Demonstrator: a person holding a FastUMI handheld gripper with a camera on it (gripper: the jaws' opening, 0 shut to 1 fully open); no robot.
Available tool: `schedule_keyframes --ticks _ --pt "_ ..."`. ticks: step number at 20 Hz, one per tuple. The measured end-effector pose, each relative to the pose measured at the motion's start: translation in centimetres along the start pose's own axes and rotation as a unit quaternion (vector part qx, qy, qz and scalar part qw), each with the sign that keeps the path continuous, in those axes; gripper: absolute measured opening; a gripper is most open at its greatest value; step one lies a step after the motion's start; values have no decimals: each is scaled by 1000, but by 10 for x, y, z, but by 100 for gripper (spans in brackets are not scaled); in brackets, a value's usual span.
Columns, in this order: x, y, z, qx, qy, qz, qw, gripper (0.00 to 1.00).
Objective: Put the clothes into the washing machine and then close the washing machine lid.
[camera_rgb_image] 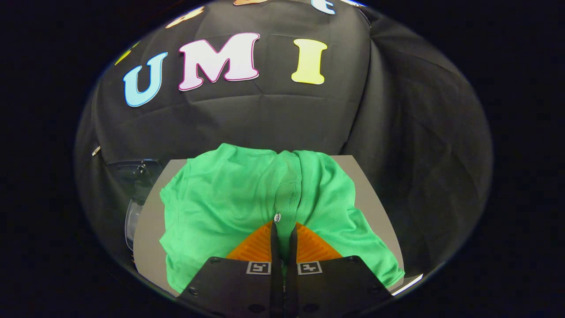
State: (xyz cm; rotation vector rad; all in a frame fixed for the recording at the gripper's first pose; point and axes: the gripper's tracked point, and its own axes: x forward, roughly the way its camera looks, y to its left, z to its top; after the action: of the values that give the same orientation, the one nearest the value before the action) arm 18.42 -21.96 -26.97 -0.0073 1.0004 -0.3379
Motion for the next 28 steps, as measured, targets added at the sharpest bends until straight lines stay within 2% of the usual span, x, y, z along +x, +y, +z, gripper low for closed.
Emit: schedule_keyframes --ticks 3,7,12,20,22,28 --pt "-11 5 3 0 -15 13 1000 7" --pt "-58 19 44 16 -78 37 996 7" --pt "-130 49 105 39 -173 85 980 7" --pt "-234 127 161 2 -270 152 951 7" --pt "-252 152 165 -17 -288 165 943 6" --pt "-269 247 148 -64 -284 251 923 6"
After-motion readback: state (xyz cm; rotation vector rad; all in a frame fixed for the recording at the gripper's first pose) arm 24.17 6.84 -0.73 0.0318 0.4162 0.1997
